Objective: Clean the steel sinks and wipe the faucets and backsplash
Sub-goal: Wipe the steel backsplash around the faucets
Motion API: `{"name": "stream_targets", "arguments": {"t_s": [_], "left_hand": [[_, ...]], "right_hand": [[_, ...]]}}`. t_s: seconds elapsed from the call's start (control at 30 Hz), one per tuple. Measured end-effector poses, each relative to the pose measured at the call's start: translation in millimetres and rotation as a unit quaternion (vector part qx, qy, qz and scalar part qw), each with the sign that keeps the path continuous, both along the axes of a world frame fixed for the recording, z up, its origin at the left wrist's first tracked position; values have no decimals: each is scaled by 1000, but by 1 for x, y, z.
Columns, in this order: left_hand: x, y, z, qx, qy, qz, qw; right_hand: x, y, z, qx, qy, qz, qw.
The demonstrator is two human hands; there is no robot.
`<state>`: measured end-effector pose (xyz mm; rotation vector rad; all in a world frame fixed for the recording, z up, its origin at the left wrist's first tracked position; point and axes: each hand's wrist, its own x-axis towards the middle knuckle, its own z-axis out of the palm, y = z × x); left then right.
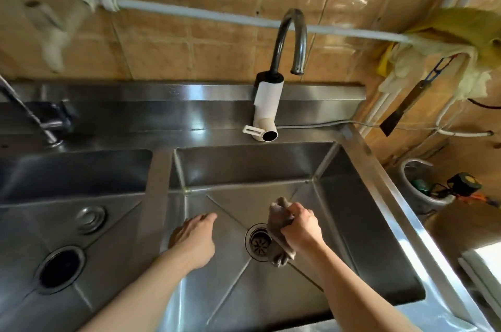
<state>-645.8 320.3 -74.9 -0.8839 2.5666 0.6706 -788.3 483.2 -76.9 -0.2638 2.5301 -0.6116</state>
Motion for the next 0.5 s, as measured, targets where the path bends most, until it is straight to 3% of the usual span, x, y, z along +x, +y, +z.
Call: {"name": "stream_targets", "arguments": {"t_s": [0.5], "left_hand": [[97, 20, 61, 1, 84, 147, 986]], "right_hand": [[49, -22, 29, -40, 12, 81, 996]]}}
